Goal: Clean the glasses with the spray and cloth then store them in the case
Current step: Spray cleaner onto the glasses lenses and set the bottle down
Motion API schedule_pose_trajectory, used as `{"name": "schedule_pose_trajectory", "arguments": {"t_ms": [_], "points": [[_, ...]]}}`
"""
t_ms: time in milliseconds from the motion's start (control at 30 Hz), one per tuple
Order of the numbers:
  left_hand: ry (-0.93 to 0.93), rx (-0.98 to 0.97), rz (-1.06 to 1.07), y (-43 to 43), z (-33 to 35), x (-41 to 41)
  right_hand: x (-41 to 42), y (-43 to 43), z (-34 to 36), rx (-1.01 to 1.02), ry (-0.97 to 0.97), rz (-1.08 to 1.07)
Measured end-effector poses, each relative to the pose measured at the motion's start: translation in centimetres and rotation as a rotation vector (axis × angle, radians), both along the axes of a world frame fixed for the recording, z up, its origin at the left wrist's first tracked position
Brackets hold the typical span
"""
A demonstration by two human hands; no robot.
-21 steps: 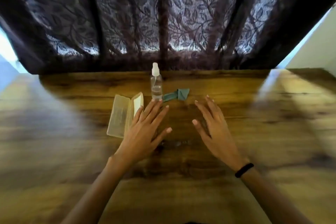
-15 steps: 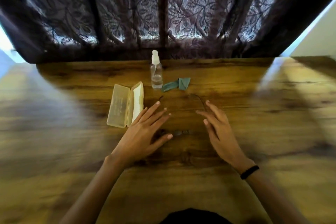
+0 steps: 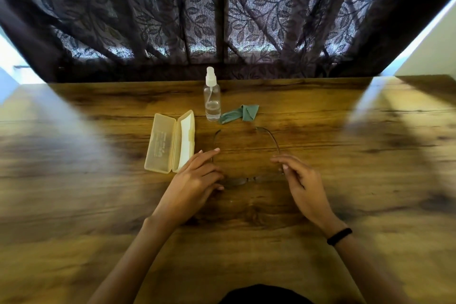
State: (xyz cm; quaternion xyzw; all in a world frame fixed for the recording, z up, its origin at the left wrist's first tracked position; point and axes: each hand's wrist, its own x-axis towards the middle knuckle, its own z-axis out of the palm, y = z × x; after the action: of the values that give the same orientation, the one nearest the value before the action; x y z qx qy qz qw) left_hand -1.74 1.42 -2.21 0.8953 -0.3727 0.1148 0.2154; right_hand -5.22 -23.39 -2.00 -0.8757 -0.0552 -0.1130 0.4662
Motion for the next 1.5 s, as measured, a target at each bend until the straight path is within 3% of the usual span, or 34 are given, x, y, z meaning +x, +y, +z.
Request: {"name": "schedule_pose_trajectory", "arguments": {"t_ms": [333, 500, 633, 1033, 1333, 1500], "points": [[0.122, -0.480, 0.049, -0.1, 5.0, 1.8, 3.4, 0.3, 6.0, 0.629, -0.045, 0.006], [0.011, -0.563, 0.106, 0.9, 6.8, 2.9, 5.8, 1.4, 7.7, 0.786, -0.029, 0.038], [-0.011, -0.640, 0.211, 2.6, 7.5, 3.5, 8.8, 2.2, 8.3, 0.742, -0.036, 0.008], [-0.025, -0.768, 0.312, 6.4, 7.3, 3.7, 17.3, 8.7, 4.4, 0.135, -0.008, 0.078], [-0.034, -0.739, 0.315, 6.4, 7.3, 4.1, 17.7, 8.6, 3.3, 0.216, -0.023, 0.068], [-0.026, -0.714, 0.289, 5.1, 7.9, 4.6, 16.0, 6.0, 5.6, 0.502, -0.189, -0.056]]}}
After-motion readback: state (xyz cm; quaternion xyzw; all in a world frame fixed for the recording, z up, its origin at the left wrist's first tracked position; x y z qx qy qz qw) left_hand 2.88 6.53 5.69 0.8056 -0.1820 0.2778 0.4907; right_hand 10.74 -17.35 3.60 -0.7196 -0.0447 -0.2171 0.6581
